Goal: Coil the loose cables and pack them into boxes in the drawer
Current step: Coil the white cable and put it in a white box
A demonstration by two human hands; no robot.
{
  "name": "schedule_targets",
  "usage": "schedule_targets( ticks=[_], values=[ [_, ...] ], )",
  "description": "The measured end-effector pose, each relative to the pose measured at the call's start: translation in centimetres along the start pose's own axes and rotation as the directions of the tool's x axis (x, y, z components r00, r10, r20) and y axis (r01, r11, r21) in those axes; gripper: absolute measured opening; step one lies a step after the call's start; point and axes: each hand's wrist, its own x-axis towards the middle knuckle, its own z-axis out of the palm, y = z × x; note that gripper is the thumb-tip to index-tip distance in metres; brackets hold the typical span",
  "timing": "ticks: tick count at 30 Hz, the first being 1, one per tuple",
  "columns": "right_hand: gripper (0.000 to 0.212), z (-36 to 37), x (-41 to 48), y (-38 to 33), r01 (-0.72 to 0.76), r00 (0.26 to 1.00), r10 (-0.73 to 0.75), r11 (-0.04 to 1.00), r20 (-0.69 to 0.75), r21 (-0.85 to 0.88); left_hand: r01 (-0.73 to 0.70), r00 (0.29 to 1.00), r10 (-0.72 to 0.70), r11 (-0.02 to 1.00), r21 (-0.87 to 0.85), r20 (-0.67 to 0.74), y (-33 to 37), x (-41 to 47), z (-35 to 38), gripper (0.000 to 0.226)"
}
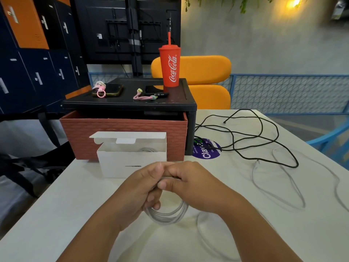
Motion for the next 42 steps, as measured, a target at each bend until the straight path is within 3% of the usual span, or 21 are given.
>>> schedule_targets(
  ticks=[4,10,16,25,29,36,42],
  values=[
    [0.017,-0.3,-0.3,0.2,0.027,0.994,-0.039,0.993,0.102,0.115,0.005,0.982,-0.009,1.000,0.022,0.186,-0.1,-0.2,-0.7,0.075],
    [0.021,0.0,-0.3,0.5,-0.011,0.981,-0.010,0.994,0.193,0.107,0.129,0.958,-0.129,0.991,0.017,0.256,-0.3,-0.4,-0.7,0.087],
    [0.014,-0.3,-0.4,0.0,-0.010,0.987,-0.010,0.992,0.159,0.126,0.171,0.969,-0.164,0.985,-0.020,0.184,0.1,-0.4,-0.1,0.065],
    [0.020,-0.2,-0.4,-0.4,-0.045,0.988,0.021,0.987,0.155,0.152,0.221,0.960,-0.207,0.974,-0.053,0.190,0.5,-0.5,0.2,0.062],
    [0.020,-0.7,-0.5,-0.8,-0.035,0.997,0.025,0.989,0.067,0.145,0.166,0.982,-0.154,0.979,-0.120,0.108,0.4,-0.1,0.3,0.057],
    [0.020,-1.1,0.0,-0.2,-0.055,0.965,0.103,0.979,-0.243,0.199,-0.030,0.991,-0.023,0.923,-0.383,-0.132,-0.1,0.9,0.3,0.036],
    [0.012,-0.5,0.2,-0.3,-0.015,0.967,0.076,0.970,-0.242,0.242,-0.142,0.947,0.031,0.934,-0.329,-0.320,-0.2,0.9,1.3,0.024]
  ],
)
